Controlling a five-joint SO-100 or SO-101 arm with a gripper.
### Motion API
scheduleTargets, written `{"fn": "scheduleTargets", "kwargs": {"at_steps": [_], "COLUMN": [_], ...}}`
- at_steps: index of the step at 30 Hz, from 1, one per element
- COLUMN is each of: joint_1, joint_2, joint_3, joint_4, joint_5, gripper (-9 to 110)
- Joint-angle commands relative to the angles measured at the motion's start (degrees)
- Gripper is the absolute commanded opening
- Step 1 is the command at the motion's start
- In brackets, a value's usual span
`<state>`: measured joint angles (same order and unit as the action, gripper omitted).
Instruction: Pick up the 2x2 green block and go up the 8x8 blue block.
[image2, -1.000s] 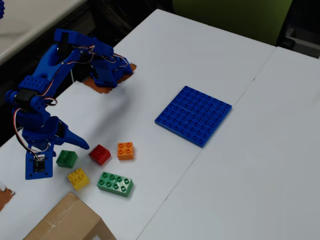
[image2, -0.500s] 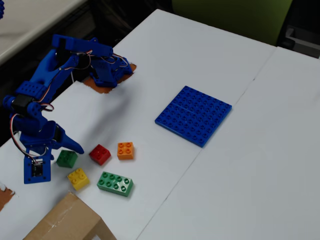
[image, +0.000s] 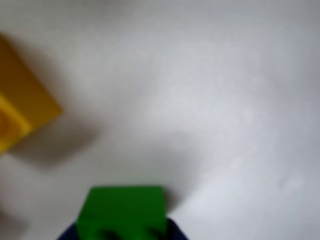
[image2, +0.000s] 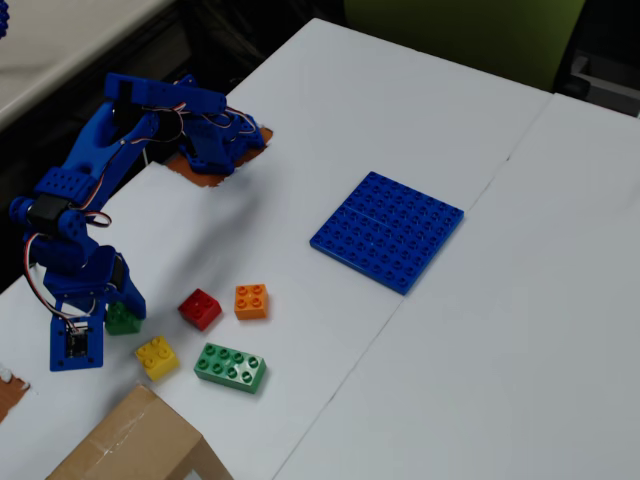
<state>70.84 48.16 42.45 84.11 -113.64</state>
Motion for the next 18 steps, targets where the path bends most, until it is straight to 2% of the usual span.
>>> {"fn": "scheduleTargets", "kwargs": {"at_steps": [1, 7, 13, 18], "joint_1": [-1.1, -2.3, -4.4, -8.9], "joint_2": [1.1, 3.1, 11.4, 21.6], "joint_3": [-2.5, -2.5, -2.4, -1.2], "joint_4": [0.0, 2.8, 10.5, 15.7], "joint_5": [0.4, 0.5, -1.1, -8.6], "gripper": [13, 0, 0, 0]}}
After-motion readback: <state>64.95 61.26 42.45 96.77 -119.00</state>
